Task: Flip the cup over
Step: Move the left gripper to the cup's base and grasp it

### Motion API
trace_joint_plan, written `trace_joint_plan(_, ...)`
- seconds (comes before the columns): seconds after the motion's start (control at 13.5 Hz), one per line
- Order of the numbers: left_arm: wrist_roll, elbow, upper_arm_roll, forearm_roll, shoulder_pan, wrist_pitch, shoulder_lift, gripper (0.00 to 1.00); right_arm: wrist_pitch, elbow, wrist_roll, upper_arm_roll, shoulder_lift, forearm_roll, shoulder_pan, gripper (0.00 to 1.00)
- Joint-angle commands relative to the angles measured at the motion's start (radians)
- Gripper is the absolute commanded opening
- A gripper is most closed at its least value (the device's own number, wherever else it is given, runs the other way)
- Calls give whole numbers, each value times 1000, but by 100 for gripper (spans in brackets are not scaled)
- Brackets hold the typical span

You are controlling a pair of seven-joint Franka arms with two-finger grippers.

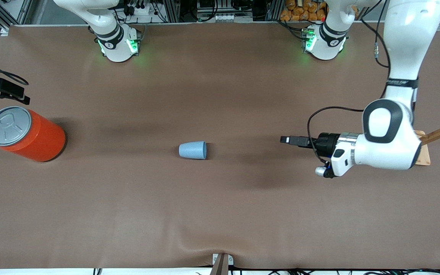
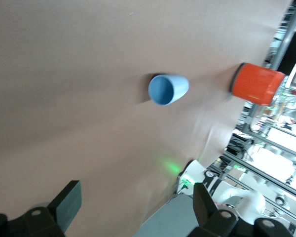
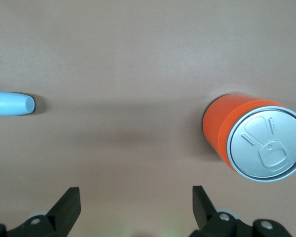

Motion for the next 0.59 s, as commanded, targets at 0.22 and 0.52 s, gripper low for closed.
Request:
trace_joint_plan(0.22, 59, 72, 0, -186, -134, 178, 140, 100, -102, 46, 38, 2, 2, -25, -72, 100)
trace_joint_plan(0.52, 109, 74, 2, -332, -214, 289, 204, 100, -122, 79, 46, 7, -1, -58, -66, 100)
